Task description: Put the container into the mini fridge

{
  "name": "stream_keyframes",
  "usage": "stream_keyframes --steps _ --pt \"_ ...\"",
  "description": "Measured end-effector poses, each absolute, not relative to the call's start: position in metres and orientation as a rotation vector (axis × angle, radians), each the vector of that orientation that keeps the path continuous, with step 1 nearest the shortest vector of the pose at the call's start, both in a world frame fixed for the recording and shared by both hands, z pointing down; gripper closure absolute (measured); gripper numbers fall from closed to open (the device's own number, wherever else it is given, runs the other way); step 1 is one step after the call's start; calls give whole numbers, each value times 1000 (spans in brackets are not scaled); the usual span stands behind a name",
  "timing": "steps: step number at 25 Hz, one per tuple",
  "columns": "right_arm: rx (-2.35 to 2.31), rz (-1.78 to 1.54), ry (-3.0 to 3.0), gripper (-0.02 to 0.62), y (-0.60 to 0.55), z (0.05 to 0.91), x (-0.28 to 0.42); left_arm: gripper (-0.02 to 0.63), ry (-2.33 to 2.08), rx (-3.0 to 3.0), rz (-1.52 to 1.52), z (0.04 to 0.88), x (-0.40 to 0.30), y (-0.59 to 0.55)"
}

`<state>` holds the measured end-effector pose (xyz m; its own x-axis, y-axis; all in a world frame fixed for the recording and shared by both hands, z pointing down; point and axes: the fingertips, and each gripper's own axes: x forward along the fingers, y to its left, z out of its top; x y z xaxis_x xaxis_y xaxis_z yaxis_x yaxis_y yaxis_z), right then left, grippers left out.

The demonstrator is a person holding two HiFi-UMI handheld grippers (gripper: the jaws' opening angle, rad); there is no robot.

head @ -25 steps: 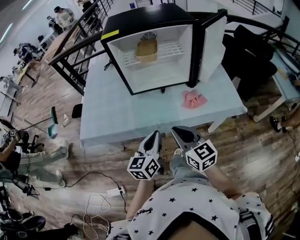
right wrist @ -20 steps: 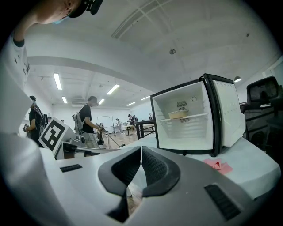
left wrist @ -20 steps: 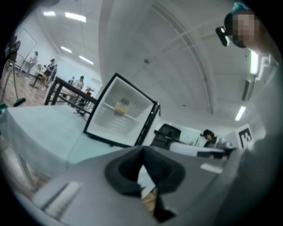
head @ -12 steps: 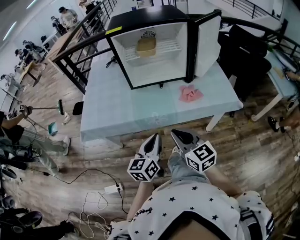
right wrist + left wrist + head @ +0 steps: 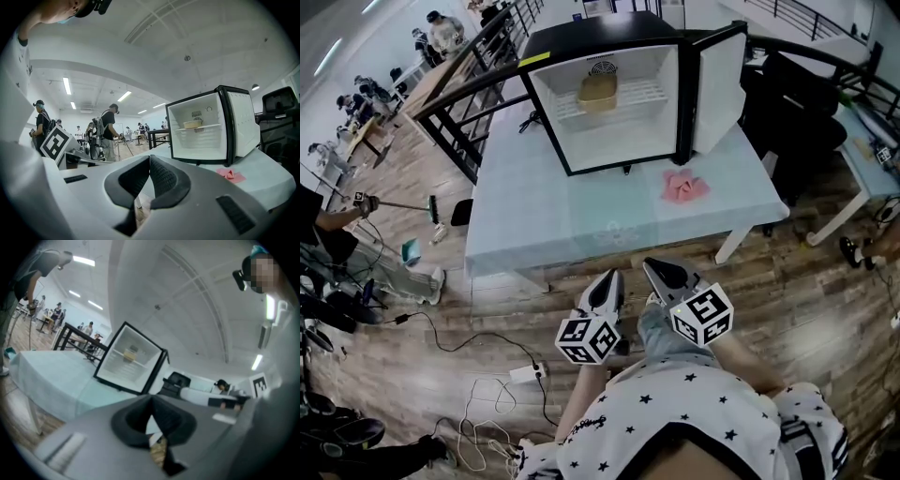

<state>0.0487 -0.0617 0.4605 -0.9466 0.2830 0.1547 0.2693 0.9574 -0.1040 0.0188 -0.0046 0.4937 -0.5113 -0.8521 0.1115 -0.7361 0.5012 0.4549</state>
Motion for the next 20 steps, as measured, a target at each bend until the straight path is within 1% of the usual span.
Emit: stream_keyframes --steps 20 --pt "-427 133 -2932 575 -61 461 64 601 -2387 1328 -544 498 35 -5"
